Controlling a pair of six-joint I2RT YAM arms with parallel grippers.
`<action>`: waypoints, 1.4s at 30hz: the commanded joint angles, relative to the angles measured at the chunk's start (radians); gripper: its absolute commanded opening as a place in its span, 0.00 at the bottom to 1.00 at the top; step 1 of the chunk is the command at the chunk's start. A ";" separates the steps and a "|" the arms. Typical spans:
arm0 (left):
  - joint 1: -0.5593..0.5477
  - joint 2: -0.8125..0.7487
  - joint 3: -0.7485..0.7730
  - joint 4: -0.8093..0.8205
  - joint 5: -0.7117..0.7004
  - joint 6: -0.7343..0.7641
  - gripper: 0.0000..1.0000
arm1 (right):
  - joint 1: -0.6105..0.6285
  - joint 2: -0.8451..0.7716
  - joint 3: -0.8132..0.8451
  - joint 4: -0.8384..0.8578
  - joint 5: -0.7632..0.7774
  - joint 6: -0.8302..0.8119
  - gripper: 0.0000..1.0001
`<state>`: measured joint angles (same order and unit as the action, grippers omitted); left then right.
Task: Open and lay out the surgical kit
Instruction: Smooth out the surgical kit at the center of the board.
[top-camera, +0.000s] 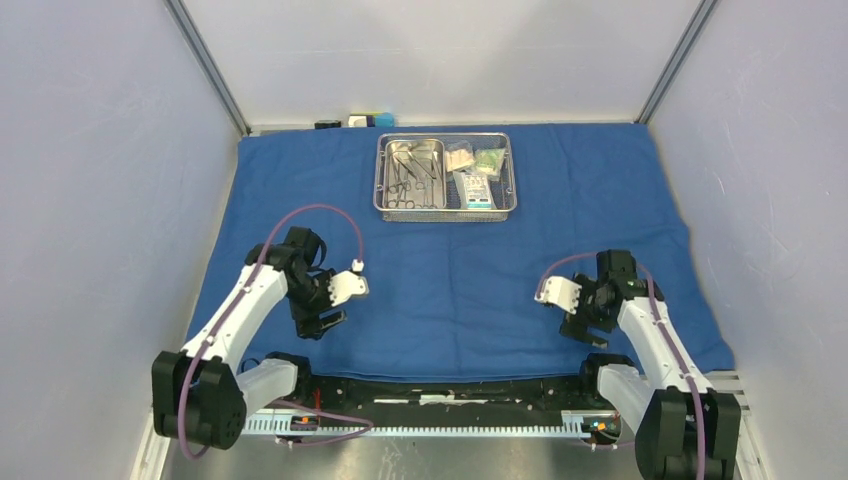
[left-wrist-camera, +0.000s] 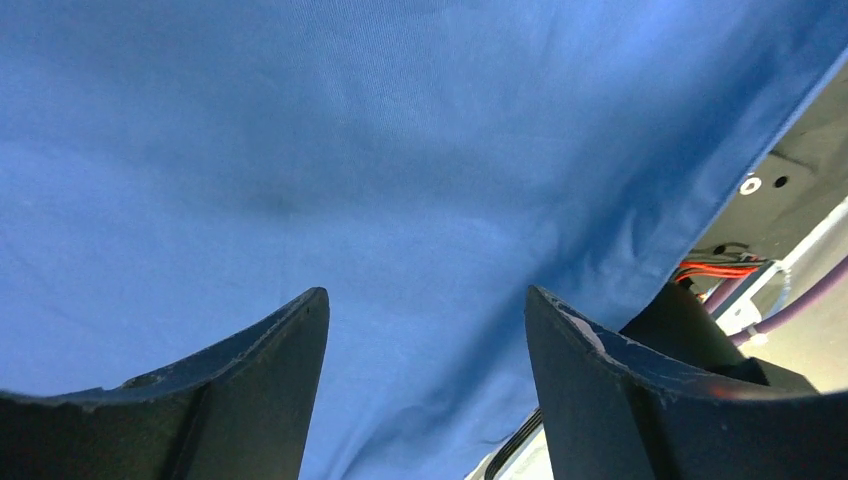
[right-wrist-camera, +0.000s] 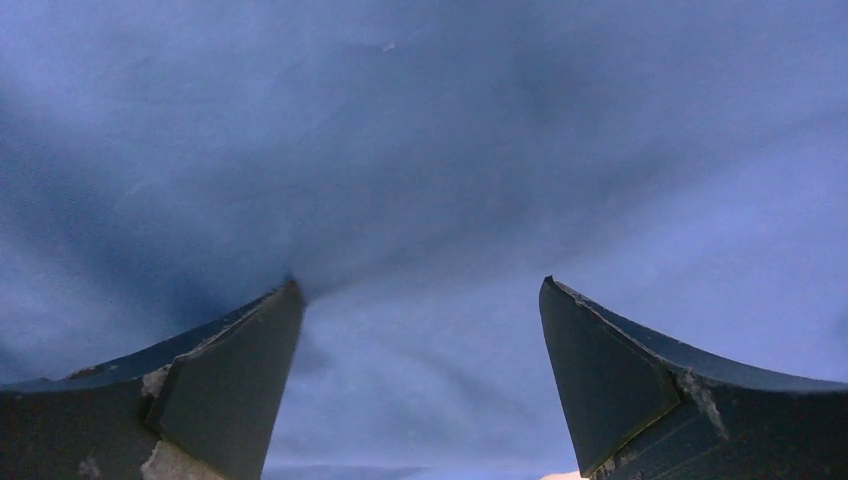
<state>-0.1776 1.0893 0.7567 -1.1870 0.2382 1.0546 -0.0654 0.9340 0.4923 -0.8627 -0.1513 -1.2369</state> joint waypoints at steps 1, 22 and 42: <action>-0.008 0.032 -0.041 0.090 -0.072 0.070 0.77 | 0.002 0.000 -0.071 -0.003 0.145 -0.066 0.98; -0.007 0.053 0.068 0.117 -0.211 0.108 0.79 | -0.016 -0.020 0.136 -0.392 0.110 -0.181 0.99; 0.207 0.444 0.294 0.475 -0.150 -0.273 0.83 | -0.026 0.320 0.225 0.465 0.145 0.281 0.99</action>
<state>0.0082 1.4773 1.0767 -0.8623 0.1066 0.8921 -0.0807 1.2266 0.7948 -0.6178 -0.0433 -1.0317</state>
